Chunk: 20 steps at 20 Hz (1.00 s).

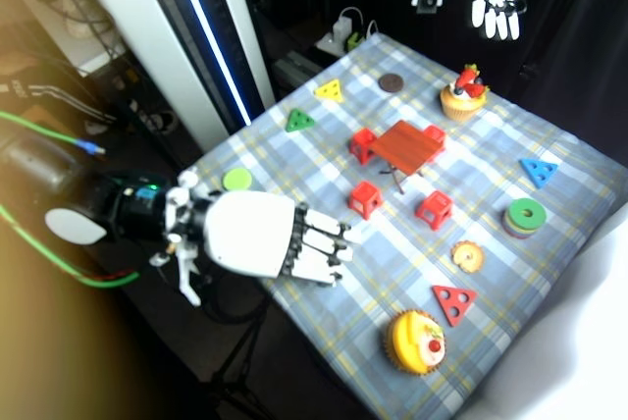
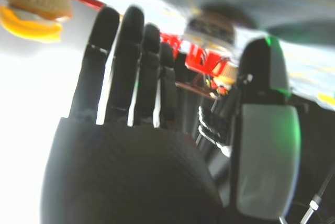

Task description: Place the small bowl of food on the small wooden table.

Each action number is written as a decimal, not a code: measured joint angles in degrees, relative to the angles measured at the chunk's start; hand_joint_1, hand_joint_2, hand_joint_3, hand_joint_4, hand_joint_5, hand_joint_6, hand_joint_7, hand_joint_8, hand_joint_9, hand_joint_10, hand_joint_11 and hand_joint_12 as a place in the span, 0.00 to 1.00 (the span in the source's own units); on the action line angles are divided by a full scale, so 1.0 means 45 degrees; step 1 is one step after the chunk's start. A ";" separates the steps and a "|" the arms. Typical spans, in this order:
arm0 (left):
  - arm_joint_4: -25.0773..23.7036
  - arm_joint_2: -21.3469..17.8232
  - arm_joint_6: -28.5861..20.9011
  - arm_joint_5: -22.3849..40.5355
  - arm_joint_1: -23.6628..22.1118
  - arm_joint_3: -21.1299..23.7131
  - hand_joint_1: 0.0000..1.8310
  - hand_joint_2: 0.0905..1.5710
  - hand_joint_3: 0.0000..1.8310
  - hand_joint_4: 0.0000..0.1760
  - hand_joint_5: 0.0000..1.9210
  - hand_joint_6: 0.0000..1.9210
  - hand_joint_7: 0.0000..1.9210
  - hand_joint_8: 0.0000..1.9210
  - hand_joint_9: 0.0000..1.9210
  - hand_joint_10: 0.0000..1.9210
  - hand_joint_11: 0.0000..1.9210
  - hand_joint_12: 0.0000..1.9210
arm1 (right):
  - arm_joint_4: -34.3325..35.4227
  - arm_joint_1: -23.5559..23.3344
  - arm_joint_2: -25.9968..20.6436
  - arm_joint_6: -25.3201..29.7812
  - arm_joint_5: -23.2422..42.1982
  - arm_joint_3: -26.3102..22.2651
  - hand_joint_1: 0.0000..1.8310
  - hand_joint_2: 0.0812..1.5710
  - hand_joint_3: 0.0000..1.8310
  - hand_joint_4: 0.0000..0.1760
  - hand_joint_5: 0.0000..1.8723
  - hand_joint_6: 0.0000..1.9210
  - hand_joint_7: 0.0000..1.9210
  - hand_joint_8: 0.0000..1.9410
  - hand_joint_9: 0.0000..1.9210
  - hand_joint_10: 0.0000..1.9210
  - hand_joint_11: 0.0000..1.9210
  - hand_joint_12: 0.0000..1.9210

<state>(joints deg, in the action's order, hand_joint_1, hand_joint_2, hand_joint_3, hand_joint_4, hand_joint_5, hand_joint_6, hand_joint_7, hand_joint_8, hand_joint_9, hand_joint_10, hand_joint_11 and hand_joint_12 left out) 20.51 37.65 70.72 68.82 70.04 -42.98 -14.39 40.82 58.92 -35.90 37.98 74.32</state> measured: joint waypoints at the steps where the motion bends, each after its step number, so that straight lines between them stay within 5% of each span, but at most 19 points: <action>1: -0.0019 0.0000 -0.0019 0.0010 0.0000 0.0000 0.18 0.80 0.00 0.58 0.25 0.00 0.20 0.00 0.13 0.00 0.00 0.16 | 0.0005 0.0000 0.0000 0.0019 -0.0029 0.0000 0.52 0.61 0.00 0.00 0.28 0.01 0.40 0.01 0.43 0.02 0.17 0.66; 7: -0.0019 0.0000 -0.0053 0.0000 0.0000 0.0000 0.19 0.79 0.00 0.57 0.26 0.00 0.21 0.00 0.13 0.00 0.00 0.14 | 0.0034 -0.0005 -0.0005 0.0015 0.0019 0.0000 0.55 0.62 0.00 0.00 0.46 0.00 0.53 0.01 0.52 0.04 0.23 0.67; 10: -0.0019 0.0000 -0.0058 0.0005 0.0000 0.0000 0.21 0.78 0.00 0.63 0.26 0.00 0.21 0.00 0.13 0.00 0.00 0.13 | 0.0049 -0.0058 -0.0019 0.0010 0.0102 0.0000 0.55 0.61 0.00 0.00 0.53 0.00 0.61 0.02 0.59 0.08 0.33 0.69; 11: -0.0019 0.0000 -0.0058 0.0000 0.0000 0.0000 0.24 0.77 0.00 0.57 0.27 0.00 0.22 0.00 0.15 0.00 0.00 0.19 | 0.0053 -0.0073 -0.0019 0.0000 0.0131 0.0000 0.58 0.63 0.00 0.70 0.62 0.24 0.65 0.01 0.62 0.12 0.36 0.72; 13: -0.0010 0.0000 -0.0058 0.0005 0.0000 0.0000 0.23 0.78 0.00 0.58 0.27 0.00 0.22 0.00 0.16 0.00 0.00 0.21 | 0.0049 -0.0097 -0.0019 -0.0015 0.0170 0.0000 0.62 0.63 0.00 0.04 0.64 0.31 0.69 0.02 0.51 0.59 0.39 0.90; 14: -0.0019 0.0000 -0.0058 -0.0005 0.0000 0.0000 0.22 0.78 0.00 0.61 0.26 0.00 0.21 0.00 0.15 0.00 0.00 0.19 | 0.0049 -0.0097 -0.0029 -0.0010 0.0185 -0.0005 0.60 0.63 0.00 0.56 0.63 0.33 0.71 0.04 0.51 0.67 0.42 0.92; 15: -0.0015 0.0000 -0.0058 -0.0005 0.0000 0.0000 0.21 0.78 0.00 0.63 0.25 0.00 0.20 0.00 0.14 0.00 0.00 0.16 | 0.0083 -0.0097 -0.0029 -0.0010 0.0185 -0.0005 0.63 0.63 0.00 0.00 0.65 0.30 0.73 0.05 0.53 0.67 0.44 0.93; 16: -0.0010 0.0000 -0.0058 0.0000 0.0000 0.0000 0.20 0.79 0.00 0.61 0.25 0.00 0.20 0.00 0.13 0.00 0.00 0.15 | 0.0078 -0.0097 -0.0029 -0.0010 0.0185 -0.0005 0.65 0.63 0.00 0.00 0.64 0.30 0.62 0.41 0.52 0.82 0.47 0.99; 17: -0.0010 0.0000 -0.0058 0.0000 0.0000 0.0000 0.23 0.78 0.00 0.60 0.26 0.00 0.21 0.00 0.14 0.00 0.00 0.17 | 0.0078 -0.0097 -0.0039 -0.0005 0.0189 -0.0005 0.68 0.65 0.00 0.00 0.68 0.19 0.55 0.53 0.45 0.62 0.34 0.88; 19: 0.0000 0.0000 -0.0058 -0.0005 0.0000 0.0000 0.20 0.78 0.00 0.65 0.25 0.00 0.21 0.00 0.13 0.00 0.00 0.16 | -0.0010 -0.0092 -0.0112 0.0024 0.0126 -0.0015 0.69 0.64 0.00 0.00 0.73 0.09 0.54 0.53 0.44 0.56 0.28 0.85; 20: 0.0015 0.0000 -0.0058 -0.0005 0.0000 0.0000 0.20 0.78 0.00 0.64 0.26 0.00 0.22 0.00 0.14 0.00 0.00 0.16 | 0.0000 -0.0092 -0.0131 0.0034 0.0117 -0.0015 0.66 0.63 0.00 0.00 0.68 0.23 0.53 0.82 0.53 0.91 0.50 0.97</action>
<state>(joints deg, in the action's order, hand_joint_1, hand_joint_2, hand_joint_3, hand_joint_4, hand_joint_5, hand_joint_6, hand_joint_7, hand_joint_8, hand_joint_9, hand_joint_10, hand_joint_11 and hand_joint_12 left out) 20.58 37.65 70.46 68.79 70.04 -42.98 -14.39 40.40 58.33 -35.75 38.50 74.26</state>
